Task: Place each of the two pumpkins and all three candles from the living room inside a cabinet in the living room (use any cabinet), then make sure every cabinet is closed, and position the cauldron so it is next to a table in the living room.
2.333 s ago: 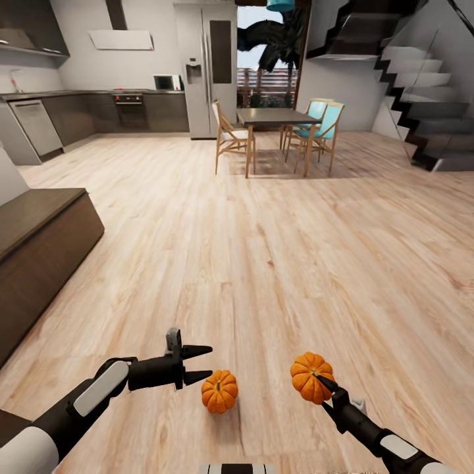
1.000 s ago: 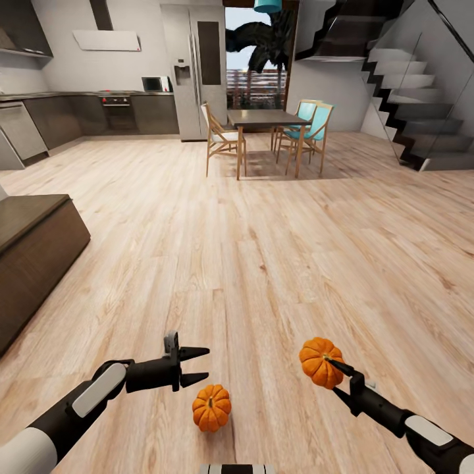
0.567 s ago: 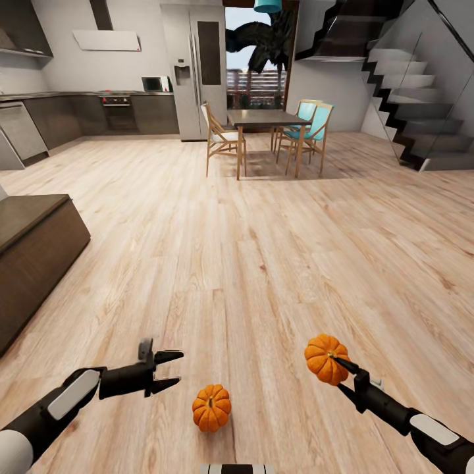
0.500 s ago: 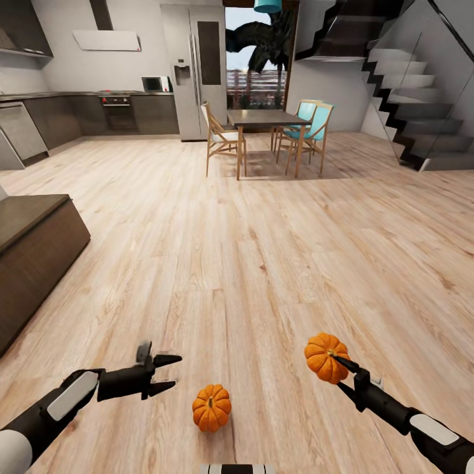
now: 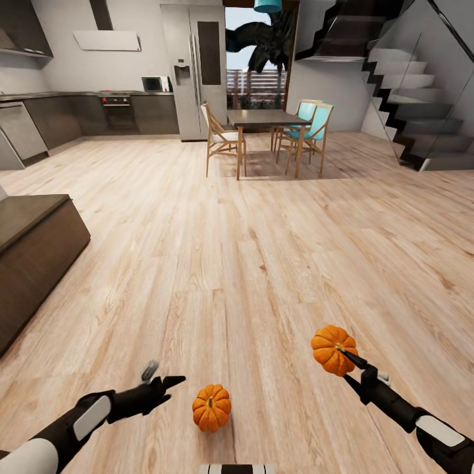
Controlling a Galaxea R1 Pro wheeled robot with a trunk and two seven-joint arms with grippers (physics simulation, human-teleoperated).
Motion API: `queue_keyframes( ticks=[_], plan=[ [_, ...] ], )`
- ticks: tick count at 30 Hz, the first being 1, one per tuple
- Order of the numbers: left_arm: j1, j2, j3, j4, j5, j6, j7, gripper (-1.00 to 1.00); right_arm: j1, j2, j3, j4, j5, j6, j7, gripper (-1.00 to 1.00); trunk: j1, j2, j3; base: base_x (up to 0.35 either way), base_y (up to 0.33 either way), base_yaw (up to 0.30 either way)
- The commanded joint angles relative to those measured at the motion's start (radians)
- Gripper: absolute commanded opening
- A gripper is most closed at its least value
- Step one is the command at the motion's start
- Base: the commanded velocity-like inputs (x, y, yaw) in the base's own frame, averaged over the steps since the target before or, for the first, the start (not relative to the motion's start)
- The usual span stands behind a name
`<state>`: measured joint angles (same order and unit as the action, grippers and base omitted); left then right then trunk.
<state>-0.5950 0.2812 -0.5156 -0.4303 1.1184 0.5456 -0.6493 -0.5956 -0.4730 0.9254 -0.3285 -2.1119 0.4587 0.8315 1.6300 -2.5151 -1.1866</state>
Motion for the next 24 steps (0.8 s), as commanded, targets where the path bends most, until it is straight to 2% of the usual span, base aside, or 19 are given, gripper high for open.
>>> queue_keyframes(
  ticks=[1,2,3,7,10,19,24],
  plan=[
    [-0.001,0.003,-0.004,0.0,0.008,0.002,-0.034,1.0,-0.001,0.0,0.007,0.0,-0.011,0.006,0.001,-1.0,0.0,0.0,-0.001,0.0,0.0,0.0],
    [0.0,0.006,-0.002,0.001,0.007,-0.007,-0.083,1.0,-0.001,0.0,0.01,-0.001,-0.01,0.004,-0.002,-1.0,0.0,0.0,-0.001,0.0,0.0,0.0],
    [0.0,0.006,-0.002,0.001,0.007,-0.015,-0.105,1.0,-0.001,0.0,0.011,-0.001,-0.01,0.003,-0.003,-1.0,0.0,0.0,-0.001,0.0,0.0,0.0],
    [0.0,0.018,0.001,0.001,0.007,-0.031,-0.142,1.0,-0.001,0.001,0.008,-0.002,-0.011,0.0,0.001,-1.0,0.0,0.0,-0.001,0.0,0.0,0.0],
    [0.0,0.03,0.002,0.002,0.008,-0.033,-0.145,1.0,-0.001,0.002,0.006,0.0,-0.011,0.0,0.0,-1.0,0.0,0.0,-0.001,0.013,0.0,0.0],
    [-0.001,0.034,0.003,0.001,0.009,-0.033,-0.145,1.0,-0.001,0.002,0.006,0.0,-0.011,0.0,-0.002,-1.0,0.0,0.0,-0.001,0.085,0.008,0.0],
    [-0.001,0.046,0.003,0.001,0.01,-0.033,-0.144,1.0,-0.001,0.002,0.006,0.0,-0.011,0.0,-0.005,-1.0,0.0,0.0,-0.001,0.095,0.001,0.0]
  ],
)
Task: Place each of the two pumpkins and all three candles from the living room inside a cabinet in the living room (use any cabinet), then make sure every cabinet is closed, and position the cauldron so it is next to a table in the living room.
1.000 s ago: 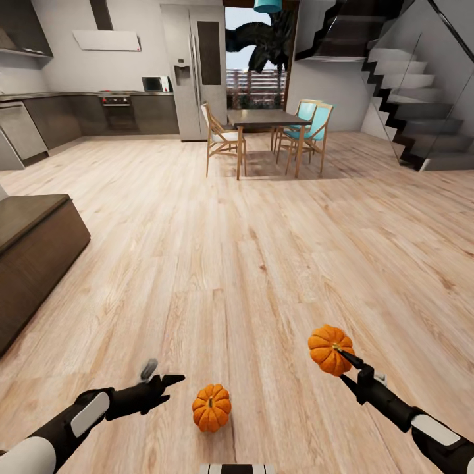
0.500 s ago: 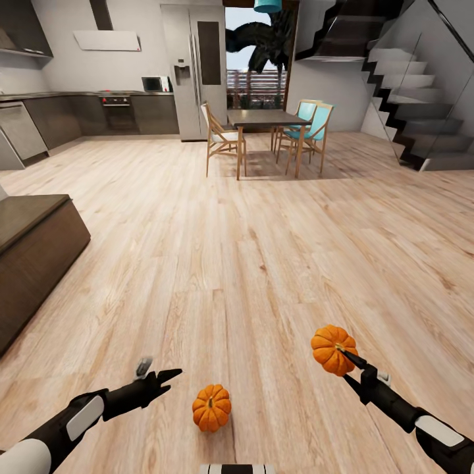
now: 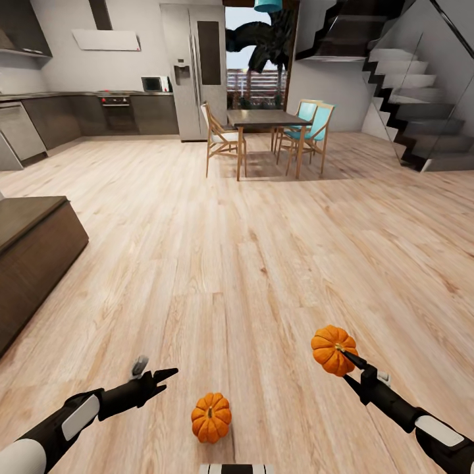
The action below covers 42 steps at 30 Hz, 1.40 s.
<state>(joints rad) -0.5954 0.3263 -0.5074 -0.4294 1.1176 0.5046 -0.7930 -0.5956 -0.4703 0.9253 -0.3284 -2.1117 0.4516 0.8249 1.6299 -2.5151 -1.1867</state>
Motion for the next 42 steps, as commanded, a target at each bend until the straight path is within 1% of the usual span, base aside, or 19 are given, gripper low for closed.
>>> queue_keyframes(
  ticks=[1,13,17,24,30,32,33,35,42],
  plan=[
    [0.0,0.001,-0.005,0.0,0.01,0.008,0.0,1.0,-0.001,-0.001,0.006,0.0,-0.011,0.007,0.002,-1.0,0.0,0.0,-0.001,0.089,0.035,0.0],
    [0.0,-0.001,-0.007,0.0,0.008,0.006,-0.001,1.0,-0.001,-0.001,0.006,0.001,-0.011,0.007,0.006,-1.0,0.0,0.0,-0.001,0.028,0.011,0.0],
    [0.0,-0.006,-0.01,0.0,0.007,0.006,-0.005,1.0,-0.001,-0.001,0.006,0.002,-0.011,0.007,0.006,-1.0,0.0,0.0,-0.001,0.0,0.0,0.0],
    [0.0,-0.012,-0.025,0.0,0.003,0.004,-0.006,1.0,-0.001,-0.002,0.007,0.003,-0.011,0.007,0.01,-1.0,0.003,-0.002,-0.028,0.0,0.0,0.0],
    [0.0,-0.012,-0.026,0.012,-0.023,0.001,-0.007,1.0,-0.001,-0.001,0.006,0.004,-0.011,0.007,0.01,-1.0,0.006,-0.003,-0.051,0.0,0.0,0.0],
    [0.0,-0.013,-0.026,0.04,-0.047,-0.034,-0.008,1.0,-0.001,-0.004,0.007,0.004,-0.011,0.007,0.013,-1.0,0.007,-0.004,-0.059,0.0,0.0,0.0],
    [0.0,-0.014,-0.025,0.059,-0.065,-0.065,-0.009,1.0,-0.001,-0.004,0.007,0.003,-0.011,0.007,0.014,-1.0,0.007,-0.004,-0.063,0.0,0.0,0.0],
    [0.0,-0.016,-0.023,0.072,-0.081,-0.091,-0.01,1.0,-0.001,-0.004,0.007,0.003,-0.012,0.007,0.014,-1.0,0.008,-0.005,-0.07,0.0,0.0,0.0],
    [0.001,-0.018,-0.026,0.081,-0.098,-0.112,-0.016,1.0,-0.001,-0.005,0.009,0.003,-0.011,0.007,0.015,-1.0,0.011,-0.006,-0.097,0.0,0.0,0.0]
  ],
)
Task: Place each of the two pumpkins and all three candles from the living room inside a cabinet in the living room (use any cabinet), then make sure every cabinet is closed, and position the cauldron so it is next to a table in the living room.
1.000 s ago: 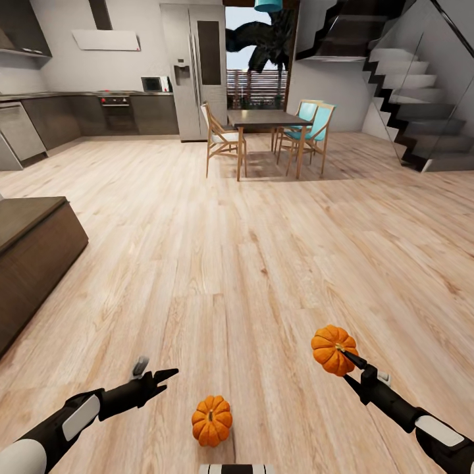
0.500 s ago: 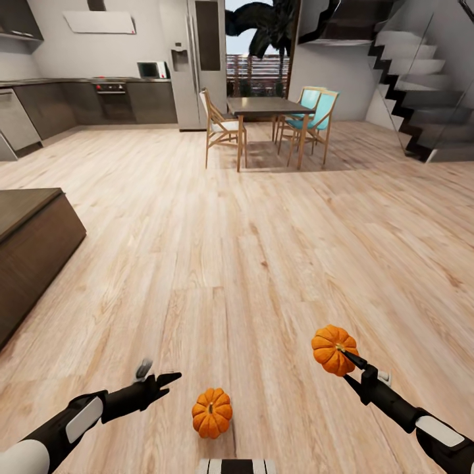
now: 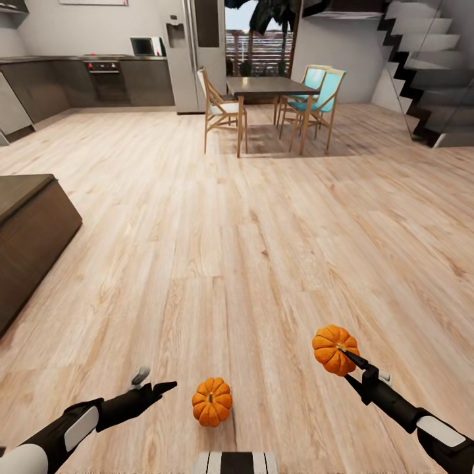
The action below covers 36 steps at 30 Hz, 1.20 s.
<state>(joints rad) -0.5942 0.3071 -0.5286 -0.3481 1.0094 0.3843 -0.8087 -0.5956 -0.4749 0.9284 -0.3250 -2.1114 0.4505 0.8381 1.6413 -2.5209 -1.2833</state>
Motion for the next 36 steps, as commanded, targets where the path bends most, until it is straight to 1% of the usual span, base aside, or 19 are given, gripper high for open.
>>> queue_keyframes(
  ticks=[1,5,9,11,13,14,15,16,17,18,20,24,31,33,36],
  plan=[
    [-0.001,0.001,-0.005,0.0,0.009,0.006,-0.001,1.0,-0.001,-0.001,0.006,0.0,-0.012,0.008,0.002,-1.0,0.0,-0.001,-0.005,0.0,0.0,0.0],
    [-0.001,0.001,-0.008,0.0,0.006,0.002,-0.003,1.0,-0.001,0.0,0.006,0.001,-0.012,0.008,0.023,-1.0,0.002,-0.002,-0.02,0.0,0.0,0.0],
    [-0.001,0.001,-0.006,-0.003,0.01,0.008,-0.006,1.0,-0.001,0.0,0.006,0.001,-0.012,0.008,0.029,-1.0,0.004,-0.002,-0.036,0.0,0.0,0.0],
    [-0.001,0.003,-0.005,-0.008,0.011,0.012,-0.019,1.0,-0.001,0.0,0.006,0.001,-0.012,0.008,0.031,-1.0,0.005,-0.003,-0.043,0.0,0.0,0.0],
    [-0.003,0.011,-0.002,-0.014,0.013,0.015,-0.047,1.0,-0.001,0.0,0.006,0.001,-0.012,0.008,0.031,-1.0,0.006,-0.003,-0.051,0.0,0.0,0.0],
    [-0.006,0.019,0.0,-0.02,0.013,0.016,-0.07,1.0,-0.001,0.001,0.006,0.001,-0.011,0.008,0.031,-1.0,0.006,-0.004,-0.055,0.0,0.0,0.0],
    [-0.014,0.037,0.002,-0.027,0.015,0.018,-0.111,1.0,-0.001,0.001,0.005,0.001,-0.011,0.008,0.031,-1.0,0.006,-0.004,-0.059,0.0,0.0,0.0],
    [-0.016,0.046,0.004,-0.029,0.016,0.019,-0.127,1.0,-0.001,0.001,0.005,0.001,-0.011,0.008,0.031,-1.0,0.007,-0.004,-0.063,0.0,0.0,0.0],
    [-0.021,0.068,0.006,-0.032,0.019,0.022,-0.166,1.0,-0.001,0.001,0.005,0.001,-0.011,0.008,0.031,-1.0,0.007,-0.004,-0.067,0.0,0.0,0.0],
    [-0.022,0.08,0.008,-0.033,0.02,0.023,-0.185,1.0,-0.001,0.001,0.004,0.001,-0.011,0.008,0.031,-1.0,0.008,-0.005,-0.07,0.0,0.0,0.0],
    [-0.025,0.094,0.009,-0.035,0.025,0.024,-0.206,1.0,-0.001,0.002,0.004,0.001,-0.01,0.008,0.031,-1.0,0.009,-0.005,-0.078,0.0,0.0,0.0],
    [-0.026,0.099,0.01,-0.035,0.049,0.025,-0.217,1.0,-0.001,0.001,0.005,0.001,-0.01,0.008,0.032,-1.0,0.011,-0.006,-0.094,0.0,0.0,0.0],
    [-0.026,0.102,0.01,-0.035,0.055,0.025,-0.217,1.0,-0.001,0.001,0.004,-0.001,-0.012,0.008,0.037,-1.0,0.014,-0.008,-0.121,0.0,0.0,0.0],
    [-0.026,0.102,0.01,-0.035,0.056,0.025,-0.214,1.0,-0.001,0.0,0.004,-0.007,-0.012,0.009,0.049,-1.0,0.015,-0.008,-0.128,0.0,0.0,0.0],
    [-0.027,0.103,0.01,-0.035,0.058,0.025,-0.211,1.0,-0.001,-0.001,0.01,-0.014,-0.008,0.019,0.099,-1.0,0.016,-0.009,-0.14,0.0,0.0,0.0]
  ],
)
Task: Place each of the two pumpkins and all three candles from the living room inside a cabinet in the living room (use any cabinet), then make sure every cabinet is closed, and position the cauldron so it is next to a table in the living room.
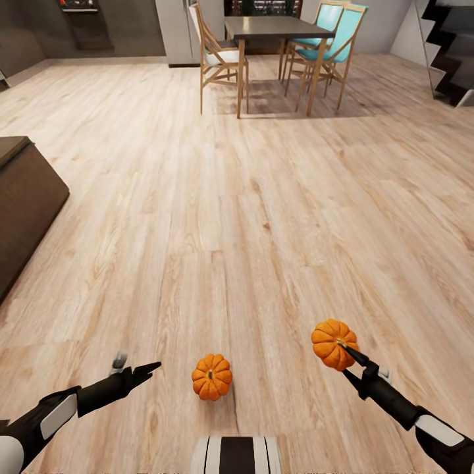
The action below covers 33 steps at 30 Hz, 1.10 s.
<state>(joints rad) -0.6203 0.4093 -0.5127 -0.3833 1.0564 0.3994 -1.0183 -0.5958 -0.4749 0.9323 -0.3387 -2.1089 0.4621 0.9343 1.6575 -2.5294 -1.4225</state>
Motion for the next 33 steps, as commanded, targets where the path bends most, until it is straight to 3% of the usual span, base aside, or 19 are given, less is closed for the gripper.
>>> queue_keyframes(
  ticks=[1,5,8,13,16,17,20,22,25,33],
  plan=[
    [0.0,0.001,-0.006,0.0,0.011,0.009,-0.001,1.0,-0.001,-0.001,0.007,-0.002,-0.007,0.012,0.015,-1.0,0.0,-0.001,-0.005,0.0,0.0,0.0],
    [0.0,0.0,-0.006,0.0,0.011,0.009,0.0,1.0,-0.001,-0.024,0.009,-0.081,0.028,0.05,0.056,-1.0,0.002,-0.002,-0.02,0.0,0.0,0.0],
    [0.0,0.0,-0.006,0.0,0.011,0.009,0.0,1.0,-0.001,-0.067,0.01,-0.236,0.059,0.065,0.07,-1.0,0.003,-0.002,-0.028,0.0,0.0,0.0],
    [0.0,0.0,-0.006,0.0,0.011,0.009,0.0,1.0,-0.001,-0.127,0.01,-0.4,0.066,0.092,0.071,-1.0,0.003,-0.002,-0.028,0.0,0.0,0.0],
    [-0.001,0.0,-0.006,0.0,0.011,0.009,0.0,1.0,0.0,-0.204,0.009,-0.617,0.092,0.072,0.033,-1.0,0.003,-0.002,-0.028,0.0,0.0,0.0],
    [0.0,0.001,-0.006,0.0,0.011,0.009,0.0,1.0,0.001,-0.253,0.009,-0.748,0.104,0.027,-0.025,-1.0,0.003,-0.002,-0.028,0.0,0.0,0.0],
    [0.0,0.001,-0.006,0.0,0.011,0.009,0.0,1.0,0.003,-0.368,0.01,-0.992,0.091,-0.113,-0.165,-1.0,0.003,-0.002,-0.028,0.0,0.0,0.0],
    [0.0,0.002,-0.006,0.0,0.011,0.009,0.0,1.0,0.003,-0.418,0.011,-1.1,0.068,-0.177,-0.245,-1.0,0.003,-0.002,-0.032,0.0,0.0,0.0],
    [0.0,0.001,-0.006,0.0,0.011,0.009,0.0,1.0,0.004,-0.437,0.011,-1.137,0.059,-0.202,-0.29,-1.0,0.005,-0.003,-0.043,0.0,0.0,0.0],
    [0.0,0.0,-0.006,0.002,0.011,0.009,0.001,1.0,0.003,-0.441,0.011,-1.146,0.064,-0.21,-0.302,-1.0,0.006,-0.003,-0.051,0.0,0.0,0.0]
  ],
)
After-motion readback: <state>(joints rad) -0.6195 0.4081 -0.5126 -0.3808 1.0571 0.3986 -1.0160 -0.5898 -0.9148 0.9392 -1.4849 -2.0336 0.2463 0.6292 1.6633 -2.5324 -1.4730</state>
